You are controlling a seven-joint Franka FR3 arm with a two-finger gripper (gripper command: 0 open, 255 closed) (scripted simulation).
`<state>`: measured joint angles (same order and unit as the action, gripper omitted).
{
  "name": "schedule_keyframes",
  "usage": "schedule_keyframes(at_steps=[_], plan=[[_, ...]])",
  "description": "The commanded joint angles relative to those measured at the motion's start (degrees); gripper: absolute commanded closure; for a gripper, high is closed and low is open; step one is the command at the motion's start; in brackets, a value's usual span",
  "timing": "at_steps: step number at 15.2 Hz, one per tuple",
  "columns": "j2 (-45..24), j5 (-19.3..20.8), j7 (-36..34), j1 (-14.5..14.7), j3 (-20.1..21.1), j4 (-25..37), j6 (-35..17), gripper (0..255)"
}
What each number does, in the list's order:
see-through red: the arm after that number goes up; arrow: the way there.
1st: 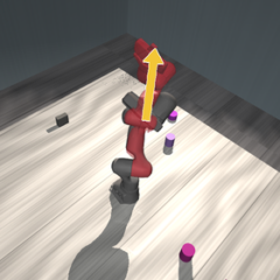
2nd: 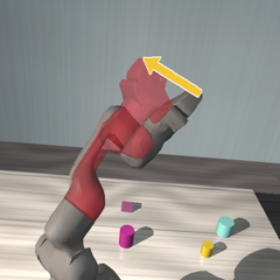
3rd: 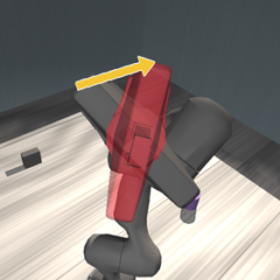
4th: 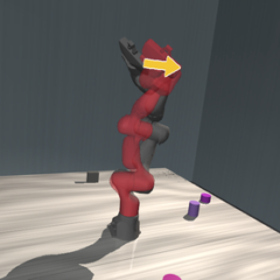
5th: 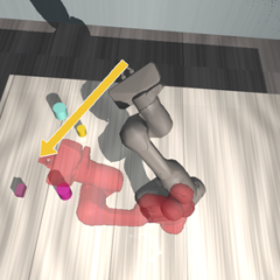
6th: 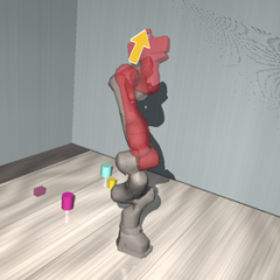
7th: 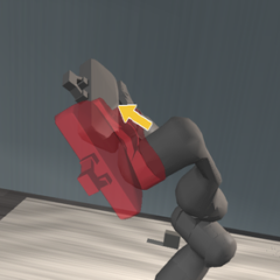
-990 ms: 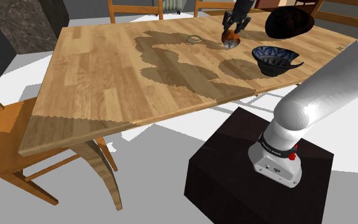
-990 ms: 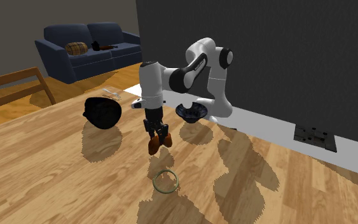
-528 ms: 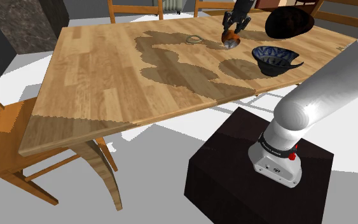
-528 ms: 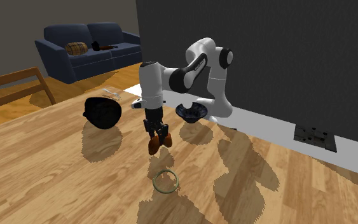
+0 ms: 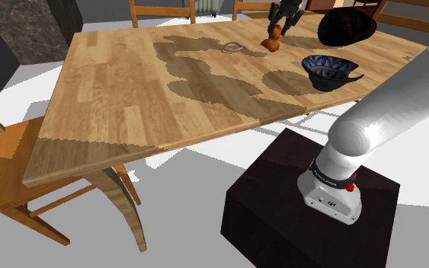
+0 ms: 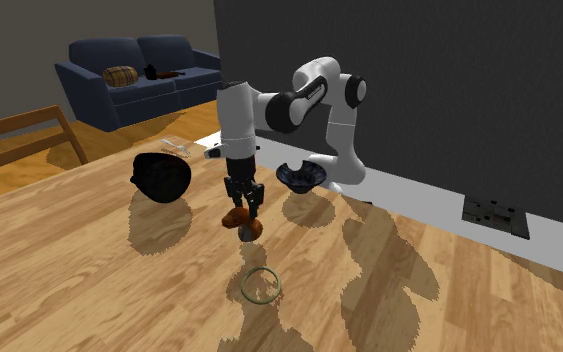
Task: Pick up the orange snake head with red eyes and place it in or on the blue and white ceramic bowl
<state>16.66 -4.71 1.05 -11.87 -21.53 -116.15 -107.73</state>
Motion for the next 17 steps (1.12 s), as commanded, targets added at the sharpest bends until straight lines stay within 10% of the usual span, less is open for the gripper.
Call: schedule_keyframes(at_steps=[1, 17], plan=[[0.09, 0.07, -0.2, 0.01, 0.05, 1.48, 1.57, 255], [-2.46, -0.62, -1.34, 0.46, -0.09, 16.34, 13.95, 255]])
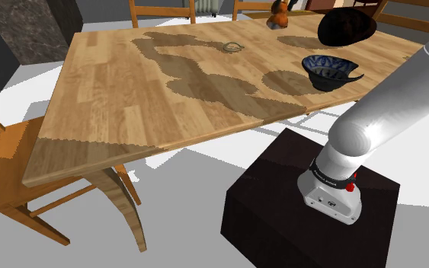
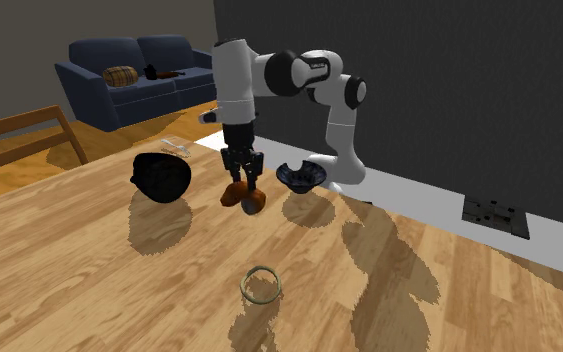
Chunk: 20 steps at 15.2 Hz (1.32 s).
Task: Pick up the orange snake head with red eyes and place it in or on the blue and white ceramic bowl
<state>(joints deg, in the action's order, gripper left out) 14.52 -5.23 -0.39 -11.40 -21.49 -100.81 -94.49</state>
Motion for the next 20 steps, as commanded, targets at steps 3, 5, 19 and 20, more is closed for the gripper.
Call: schedule_keyframes(at_steps=[3, 5, 19, 20], plan=[[-1.22, -0.4, -0.01, 0.07, -0.29, 4.26, 3.14, 255], [0.89, 0.32, -0.52, -0.02, 0.14, 3.14, 3.94, 255], [30.49, 6.16, -4.92, -4.46, 6.24, -16.21, 13.28, 255], [32.38, 6.31, -5.08, -4.83, 6.57, -16.98, 14.4, 255]])
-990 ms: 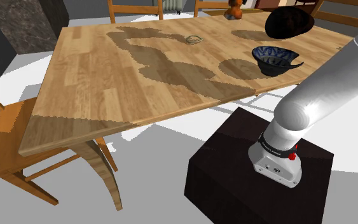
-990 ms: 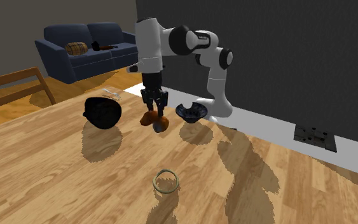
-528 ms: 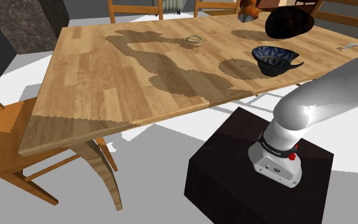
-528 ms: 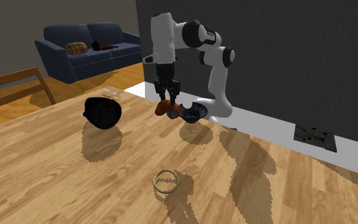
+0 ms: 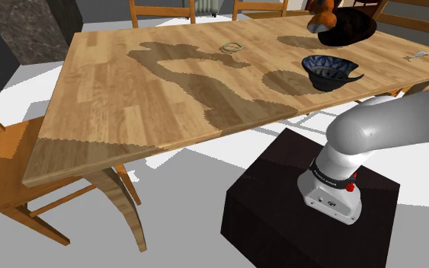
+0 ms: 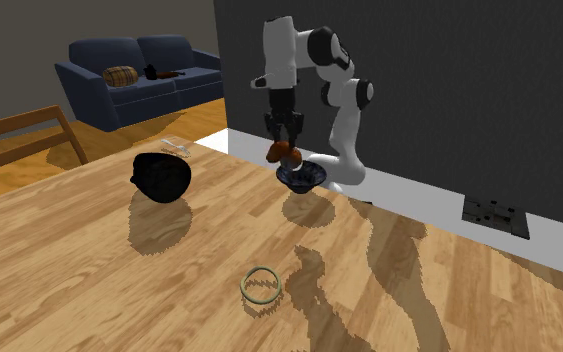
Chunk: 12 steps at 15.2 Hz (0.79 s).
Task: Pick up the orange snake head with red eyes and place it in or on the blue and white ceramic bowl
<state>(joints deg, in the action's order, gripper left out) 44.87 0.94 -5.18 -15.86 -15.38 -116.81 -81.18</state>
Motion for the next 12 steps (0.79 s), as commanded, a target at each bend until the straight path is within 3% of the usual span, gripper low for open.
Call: schedule_keyframes(at_steps=[1, 6, 12], plan=[[3.9, 0.26, -0.43, -0.75, 0.79, -1.66, 2.28, 255], [12.68, 0.6, -0.91, -2.55, 2.18, -3.95, 8.87, 255], [15.69, 1.13, -0.62, -3.17, 1.96, -9.5, 6.37, 255]])
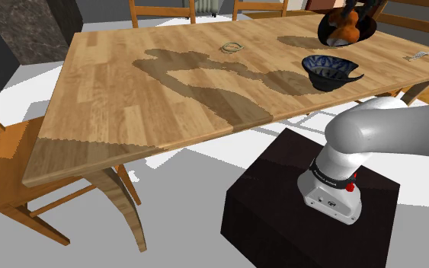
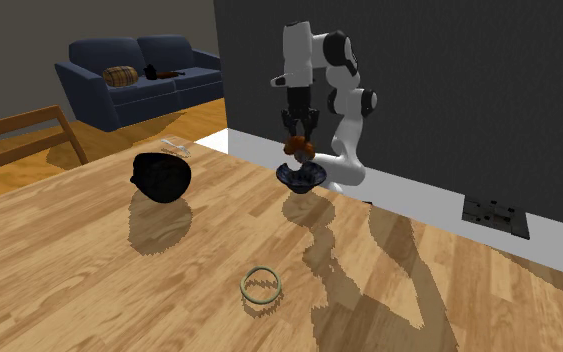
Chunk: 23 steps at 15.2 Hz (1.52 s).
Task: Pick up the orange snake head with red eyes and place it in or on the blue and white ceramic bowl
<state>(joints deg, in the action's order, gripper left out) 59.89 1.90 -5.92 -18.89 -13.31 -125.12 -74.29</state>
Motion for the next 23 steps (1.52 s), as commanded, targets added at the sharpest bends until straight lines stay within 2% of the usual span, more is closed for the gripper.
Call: schedule_keyframes(at_steps=[1, 13, 20, 21, 23], plan=[[1.2, 0.27, 0.18, -0.25, -0.18, -2.27, -1.07, 255], [7.25, 1.79, 0.98, -1.69, -1.29, -14.89, -7.55, 255], [7.26, 1.79, 0.98, -1.69, -1.29, -14.89, -7.55, 255], [7.26, 1.79, 0.98, -1.69, -1.29, -14.89, -7.55, 0], [7.26, 1.79, 0.98, -1.69, -1.29, -14.89, -7.55, 0]])
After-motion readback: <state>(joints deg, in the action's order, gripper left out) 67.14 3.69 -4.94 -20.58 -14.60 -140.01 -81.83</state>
